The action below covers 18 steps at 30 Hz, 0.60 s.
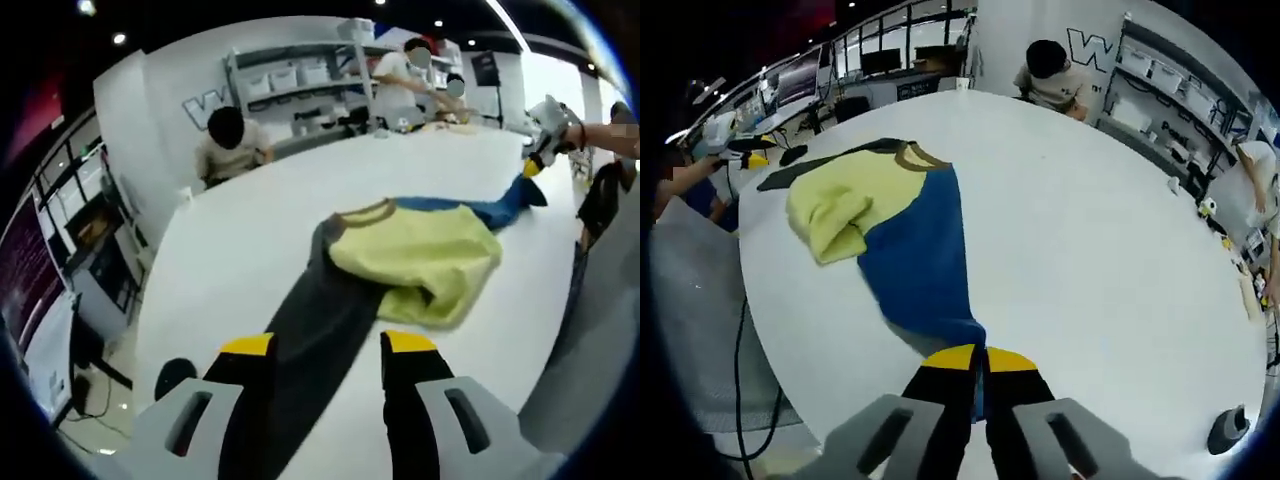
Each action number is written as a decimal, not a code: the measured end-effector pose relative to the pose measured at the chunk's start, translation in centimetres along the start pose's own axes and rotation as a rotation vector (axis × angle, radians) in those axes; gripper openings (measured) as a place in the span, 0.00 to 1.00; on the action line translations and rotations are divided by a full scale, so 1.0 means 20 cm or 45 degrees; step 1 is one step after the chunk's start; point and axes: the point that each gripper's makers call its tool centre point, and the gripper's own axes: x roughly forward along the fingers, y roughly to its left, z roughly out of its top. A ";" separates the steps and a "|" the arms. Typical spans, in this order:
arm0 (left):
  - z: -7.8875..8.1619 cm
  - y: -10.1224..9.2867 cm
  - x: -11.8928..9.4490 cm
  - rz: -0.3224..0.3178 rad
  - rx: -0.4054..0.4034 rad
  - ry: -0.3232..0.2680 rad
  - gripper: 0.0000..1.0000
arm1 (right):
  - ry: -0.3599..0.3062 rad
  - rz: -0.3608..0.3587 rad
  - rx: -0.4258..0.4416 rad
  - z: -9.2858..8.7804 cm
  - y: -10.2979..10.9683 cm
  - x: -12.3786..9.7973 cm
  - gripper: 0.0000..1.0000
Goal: Fold the garment on the visible template until the final outline fits inside the template.
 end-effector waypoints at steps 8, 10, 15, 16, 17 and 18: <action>0.00 -0.04 0.00 -0.027 0.026 0.002 0.41 | -0.018 0.096 0.174 0.09 0.15 -0.14 0.00; 0.00 -0.04 0.01 -0.030 0.029 0.000 0.41 | -0.023 0.119 0.180 0.13 0.17 -0.16 0.00; 0.01 -0.04 0.01 -0.036 0.051 -0.001 0.40 | -0.055 0.184 0.194 0.29 0.17 -0.24 0.10; 0.01 -0.04 0.02 -0.039 0.056 -0.002 0.40 | -0.064 0.171 0.165 0.35 0.14 -0.24 0.10; 0.01 -0.04 0.02 -0.039 0.055 -0.001 0.40 | -0.066 0.156 0.154 0.37 0.11 -0.23 0.10; 0.01 -0.04 0.02 -0.041 0.056 0.001 0.40 | -0.062 0.134 0.143 0.38 0.09 -0.23 0.09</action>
